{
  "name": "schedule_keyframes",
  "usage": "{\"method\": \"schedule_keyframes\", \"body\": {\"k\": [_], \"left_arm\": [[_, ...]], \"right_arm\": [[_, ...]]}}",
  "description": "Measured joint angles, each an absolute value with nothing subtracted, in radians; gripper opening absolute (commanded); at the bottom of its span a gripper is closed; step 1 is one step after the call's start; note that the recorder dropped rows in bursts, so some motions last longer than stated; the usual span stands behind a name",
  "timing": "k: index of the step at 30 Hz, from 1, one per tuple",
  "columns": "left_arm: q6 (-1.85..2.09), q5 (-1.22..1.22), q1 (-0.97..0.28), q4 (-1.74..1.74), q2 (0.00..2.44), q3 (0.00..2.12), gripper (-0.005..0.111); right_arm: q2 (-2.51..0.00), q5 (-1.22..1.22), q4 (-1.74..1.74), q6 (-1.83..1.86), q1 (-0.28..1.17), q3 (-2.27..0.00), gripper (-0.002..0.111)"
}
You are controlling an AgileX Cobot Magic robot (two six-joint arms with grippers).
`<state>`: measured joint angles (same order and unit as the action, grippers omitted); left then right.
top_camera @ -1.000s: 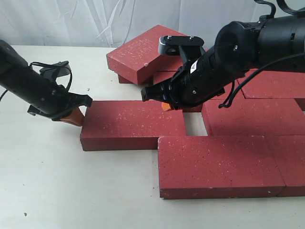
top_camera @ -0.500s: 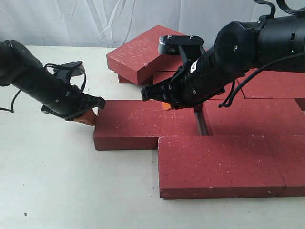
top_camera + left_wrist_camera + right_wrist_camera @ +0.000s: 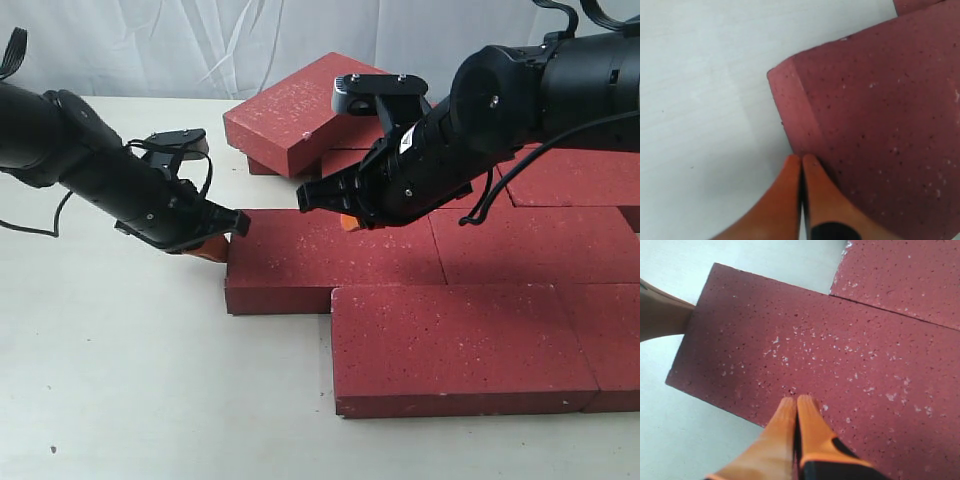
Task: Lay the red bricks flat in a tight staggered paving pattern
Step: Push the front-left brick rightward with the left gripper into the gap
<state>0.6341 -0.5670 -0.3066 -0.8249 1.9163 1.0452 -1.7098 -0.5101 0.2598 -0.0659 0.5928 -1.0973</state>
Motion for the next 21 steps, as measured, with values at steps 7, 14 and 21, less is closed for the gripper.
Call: {"method": "schedule_keyframes", "body": {"k": [7,14,21], "left_arm": [[0.651,-0.560,-0.313,-0.835,1.916,1.045,0.000],[0.628,-0.558,-0.317,-0.807,1.916,1.045,0.000],[0.522,-0.556,-0.325,-0.634,1.904,1.045,0.000]], "right_arm": [[-1.710,-0.512,0.260,-0.066,0.593,-1.097,-0.001],[-1.710,-0.512,0.260,-0.066,0.593,-1.097,-0.001],[-1.710,-0.510,0.256,-0.066,0.593,-1.097,-0.001]]}}
